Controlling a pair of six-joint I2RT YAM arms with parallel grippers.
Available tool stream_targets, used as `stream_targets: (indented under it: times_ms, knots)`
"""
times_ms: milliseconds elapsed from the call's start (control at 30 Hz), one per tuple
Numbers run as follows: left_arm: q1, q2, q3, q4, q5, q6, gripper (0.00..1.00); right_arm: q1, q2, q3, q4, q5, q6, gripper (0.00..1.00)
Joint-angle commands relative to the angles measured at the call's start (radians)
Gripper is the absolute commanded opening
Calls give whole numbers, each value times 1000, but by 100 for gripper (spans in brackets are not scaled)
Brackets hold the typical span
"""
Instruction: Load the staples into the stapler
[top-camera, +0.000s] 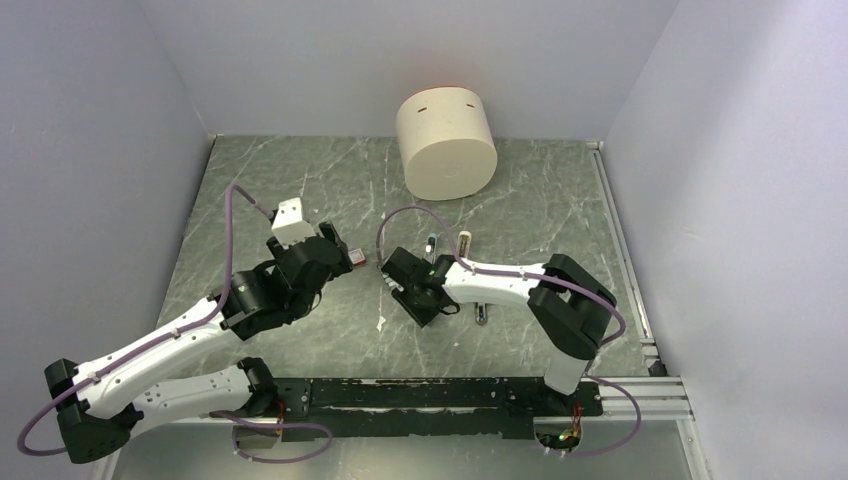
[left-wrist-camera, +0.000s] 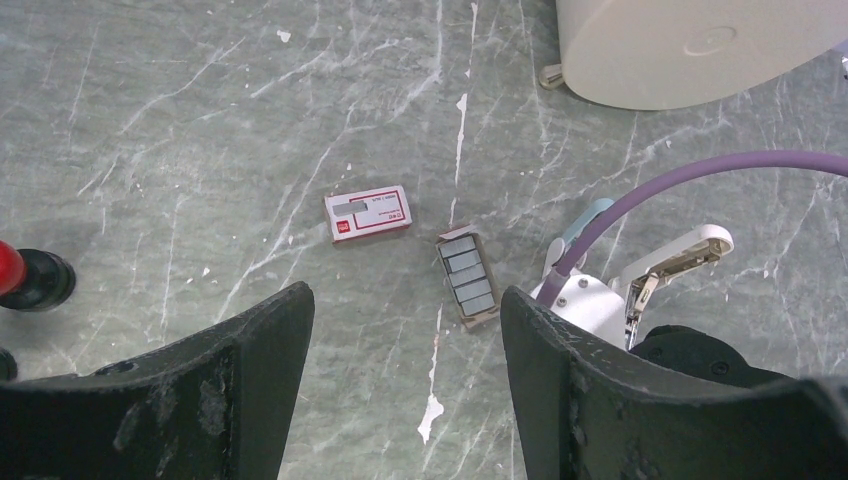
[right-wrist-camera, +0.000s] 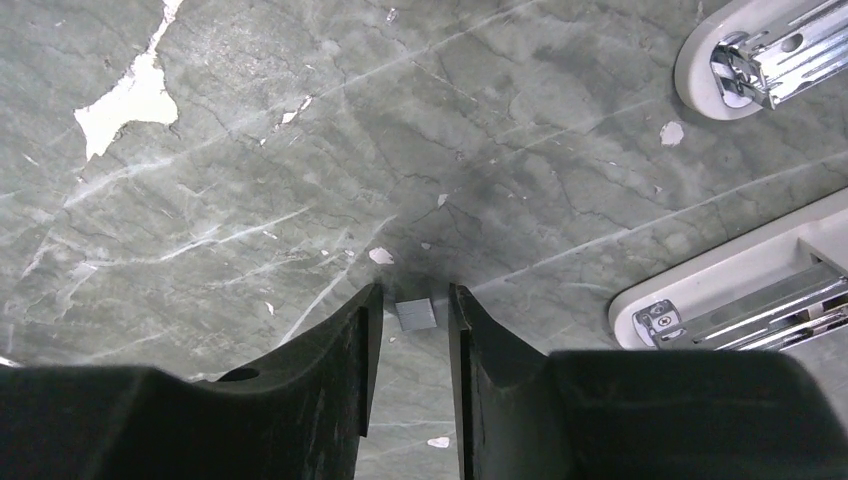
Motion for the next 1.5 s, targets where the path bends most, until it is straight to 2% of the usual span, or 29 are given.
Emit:
stream_targets:
  times_ms: [0,567,833,1067,1267,1467]
  knots:
    - [6,1,6,12,-6,0,73,-5,19,-2,11,-19,-35,33]
    - [6,6,13,10,-5,2,73,-17,36,-15,1,-68,-89,31]
    - [7,11,12,12,0,0,73,-27,37,-19,12,-57,-94,34]
    - [6,6,8,16,0,0,73,-32,44,-19,9,-66,-94,24]
    - [6,9,10,11,1,-2,73,-38,30,-15,7,-35,-50,22]
    - [6,5,8,12,1,-5,73,-40,-50,-1,40,27,49,23]
